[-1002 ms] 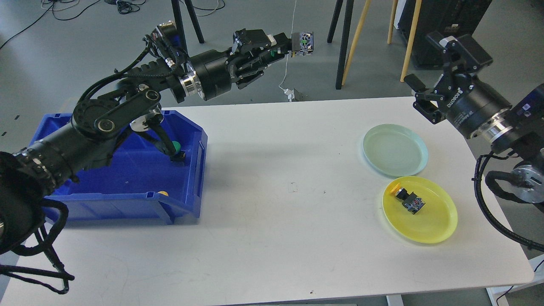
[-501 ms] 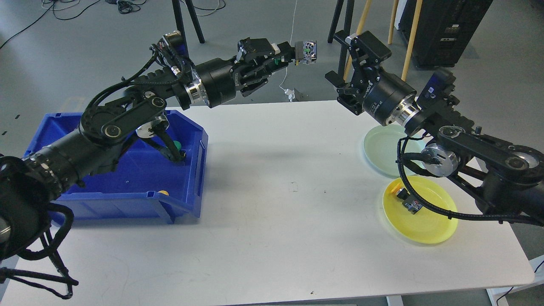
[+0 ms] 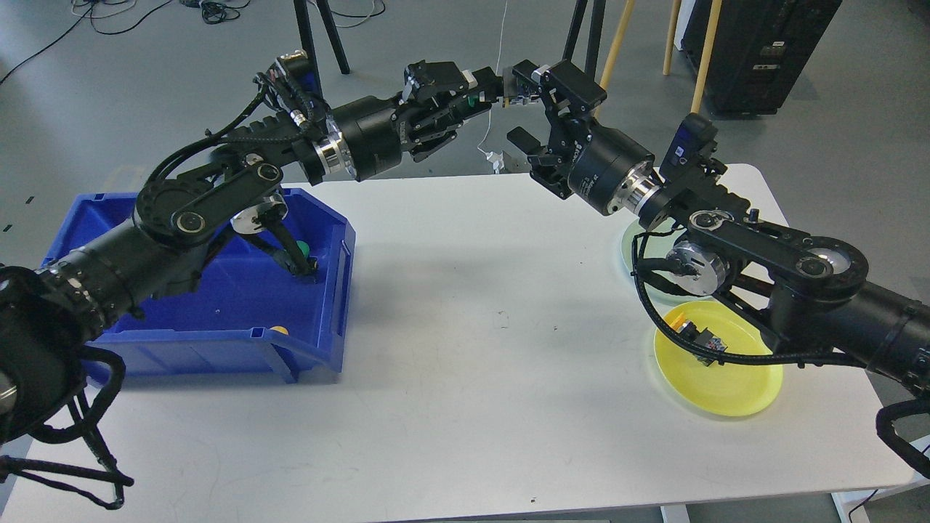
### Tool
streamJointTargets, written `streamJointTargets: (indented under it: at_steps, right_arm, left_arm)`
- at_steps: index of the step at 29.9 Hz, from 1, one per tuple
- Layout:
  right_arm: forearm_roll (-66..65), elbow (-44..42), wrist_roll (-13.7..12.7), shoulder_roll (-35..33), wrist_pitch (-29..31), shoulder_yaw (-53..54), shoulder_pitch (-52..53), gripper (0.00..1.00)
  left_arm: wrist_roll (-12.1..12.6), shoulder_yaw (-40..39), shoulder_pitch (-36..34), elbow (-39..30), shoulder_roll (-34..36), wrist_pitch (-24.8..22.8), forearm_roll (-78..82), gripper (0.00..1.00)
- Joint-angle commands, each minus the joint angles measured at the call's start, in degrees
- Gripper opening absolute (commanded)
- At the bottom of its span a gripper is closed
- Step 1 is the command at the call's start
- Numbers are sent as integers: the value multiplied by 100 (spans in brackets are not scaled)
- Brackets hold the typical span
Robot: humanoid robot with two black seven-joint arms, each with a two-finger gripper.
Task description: Pass button and place on color plate
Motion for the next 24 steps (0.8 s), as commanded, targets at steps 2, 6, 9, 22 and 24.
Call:
streamJointTargets:
  at_steps: [2, 6, 9, 22, 24]
  right_arm:
    - [56, -9, 109, 8, -38, 4, 48, 98]
    - [56, -45, 127, 8, -47, 4, 48, 96]
    - [56, -45, 127, 17, -56, -5, 48, 93]
    - [-6, -80, 127, 166, -73, -14, 119, 35]
    - [-23, -80, 127, 166, -73, -14, 119, 30]
  left_arm:
    - [1, -1, 9, 0, 7, 0, 2, 0]
    - [1, 17, 18, 0, -2, 0, 2, 0]
    - [1, 17, 18, 0, -10, 0, 2, 0]
    - [1, 43, 18, 0, -19, 0, 2, 0]
    - [1, 35, 26, 0, -19, 0, 2, 0]
